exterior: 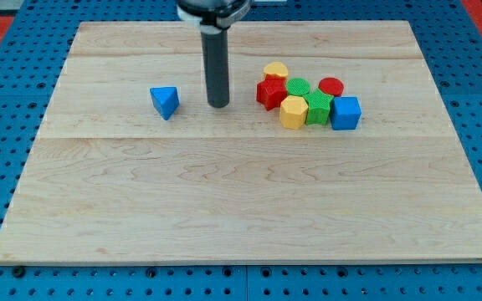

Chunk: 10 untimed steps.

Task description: Push the triangle towards the left side of the board

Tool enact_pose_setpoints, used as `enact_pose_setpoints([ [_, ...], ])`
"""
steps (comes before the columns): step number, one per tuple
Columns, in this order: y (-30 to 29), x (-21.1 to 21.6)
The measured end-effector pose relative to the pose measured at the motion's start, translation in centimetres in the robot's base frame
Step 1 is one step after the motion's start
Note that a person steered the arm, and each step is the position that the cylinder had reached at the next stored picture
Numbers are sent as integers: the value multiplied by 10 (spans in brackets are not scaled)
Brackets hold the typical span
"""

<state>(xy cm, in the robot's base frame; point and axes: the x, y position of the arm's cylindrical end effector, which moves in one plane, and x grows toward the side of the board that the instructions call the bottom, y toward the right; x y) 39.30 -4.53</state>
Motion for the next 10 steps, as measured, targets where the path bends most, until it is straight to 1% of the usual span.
enact_pose_setpoints([
  [1,-36,-1],
  [2,-16,-10],
  [3,-55,-12],
  [4,-124,-12],
  [5,-137,-12],
  [7,-64,95],
  [9,-17,120],
  [10,-11,120],
])
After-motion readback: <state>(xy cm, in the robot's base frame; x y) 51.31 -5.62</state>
